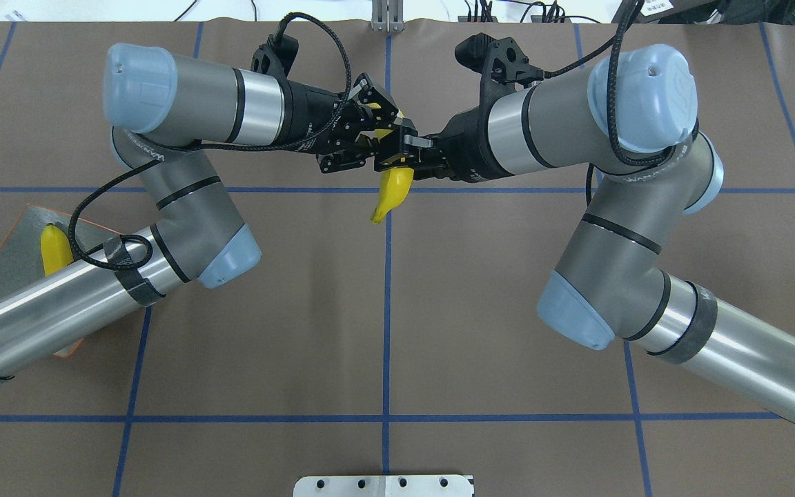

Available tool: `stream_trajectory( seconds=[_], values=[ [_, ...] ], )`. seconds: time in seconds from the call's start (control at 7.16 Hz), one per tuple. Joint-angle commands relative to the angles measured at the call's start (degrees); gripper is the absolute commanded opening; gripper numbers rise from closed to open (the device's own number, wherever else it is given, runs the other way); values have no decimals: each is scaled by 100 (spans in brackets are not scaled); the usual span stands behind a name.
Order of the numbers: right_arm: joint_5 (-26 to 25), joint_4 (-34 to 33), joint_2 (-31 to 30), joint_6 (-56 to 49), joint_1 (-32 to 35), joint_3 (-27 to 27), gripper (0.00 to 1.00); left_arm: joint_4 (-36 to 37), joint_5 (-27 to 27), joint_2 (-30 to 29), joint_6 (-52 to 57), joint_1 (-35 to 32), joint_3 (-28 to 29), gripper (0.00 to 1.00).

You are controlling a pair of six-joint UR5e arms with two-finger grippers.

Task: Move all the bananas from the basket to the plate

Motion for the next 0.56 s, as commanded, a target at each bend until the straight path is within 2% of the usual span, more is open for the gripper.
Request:
stream_trajectory(
  seconds=[0.0,0.14,0.42],
  values=[
    [53,274,-643,41,194,434,100,-3,-18,333,40,-24,-52,0],
    [80,266,-856,41,343,514,100,23,-87,780,75,-112,-331,0],
    [54,266,-1199,42,633,498,100,40,-1347,1406,276,-1213,-483,0]
  ],
)
